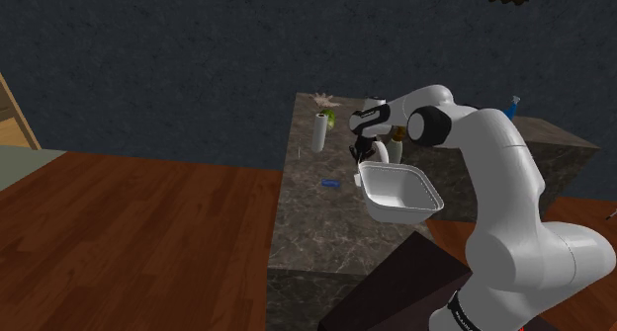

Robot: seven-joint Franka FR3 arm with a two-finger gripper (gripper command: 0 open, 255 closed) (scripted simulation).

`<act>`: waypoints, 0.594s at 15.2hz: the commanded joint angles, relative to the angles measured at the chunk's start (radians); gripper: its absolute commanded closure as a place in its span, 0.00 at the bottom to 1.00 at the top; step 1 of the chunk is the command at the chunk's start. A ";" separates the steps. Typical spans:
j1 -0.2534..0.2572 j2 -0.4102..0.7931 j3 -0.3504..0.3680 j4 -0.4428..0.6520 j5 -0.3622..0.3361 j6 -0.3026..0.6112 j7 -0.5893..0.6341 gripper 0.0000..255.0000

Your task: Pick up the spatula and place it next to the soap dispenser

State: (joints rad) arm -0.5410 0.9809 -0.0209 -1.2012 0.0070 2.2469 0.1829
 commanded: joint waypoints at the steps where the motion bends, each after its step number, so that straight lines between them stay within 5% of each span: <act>1: 0.001 0.021 0.000 0.009 0.000 0.012 0.001 1.00; 9: 0.000 0.050 0.000 0.021 0.000 0.029 0.001 1.00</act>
State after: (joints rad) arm -0.5406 1.0309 -0.0205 -1.1799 0.0073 2.2759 0.1841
